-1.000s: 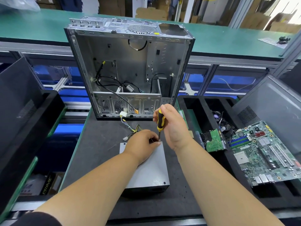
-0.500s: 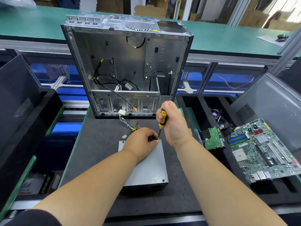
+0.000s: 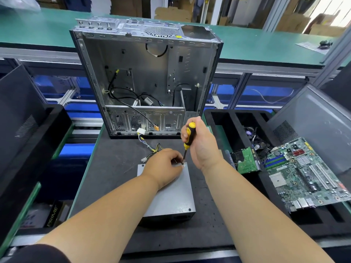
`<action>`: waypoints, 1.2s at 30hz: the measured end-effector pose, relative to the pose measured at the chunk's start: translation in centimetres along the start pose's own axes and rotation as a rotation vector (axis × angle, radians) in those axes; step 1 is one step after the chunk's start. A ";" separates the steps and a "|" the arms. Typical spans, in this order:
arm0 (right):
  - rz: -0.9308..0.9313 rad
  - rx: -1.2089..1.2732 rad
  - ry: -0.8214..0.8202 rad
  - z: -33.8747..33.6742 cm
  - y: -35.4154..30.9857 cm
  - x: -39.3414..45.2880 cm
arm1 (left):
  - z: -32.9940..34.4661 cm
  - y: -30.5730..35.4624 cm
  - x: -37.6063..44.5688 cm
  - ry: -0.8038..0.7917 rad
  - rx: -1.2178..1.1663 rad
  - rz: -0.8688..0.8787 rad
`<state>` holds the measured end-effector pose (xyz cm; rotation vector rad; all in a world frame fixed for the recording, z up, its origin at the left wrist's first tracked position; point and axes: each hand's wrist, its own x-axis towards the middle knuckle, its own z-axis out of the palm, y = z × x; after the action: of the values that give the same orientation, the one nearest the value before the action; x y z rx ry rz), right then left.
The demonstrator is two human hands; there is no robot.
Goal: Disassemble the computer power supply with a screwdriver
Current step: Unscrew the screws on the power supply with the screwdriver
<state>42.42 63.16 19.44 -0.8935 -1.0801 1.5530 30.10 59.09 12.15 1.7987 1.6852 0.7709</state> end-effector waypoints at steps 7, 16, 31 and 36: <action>-0.068 -0.057 -0.089 -1.0 0.0 -0.2 | 0.0 0.0 0.0 0.005 0.007 -0.004; -0.014 -0.101 -0.046 -1.1 -0.7 0.0 | 0.1 0.0 0.1 0.008 -0.009 -0.023; -0.044 -0.080 -0.075 -0.9 -0.3 -0.1 | 0.1 0.0 0.2 0.002 0.009 -0.009; 0.005 -0.094 -0.082 -0.8 -0.6 -0.2 | 0.1 0.0 0.1 0.003 0.002 -0.022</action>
<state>43.35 63.16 19.73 -0.9029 -1.2184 1.5653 30.18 59.24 12.05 1.7779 1.7058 0.7632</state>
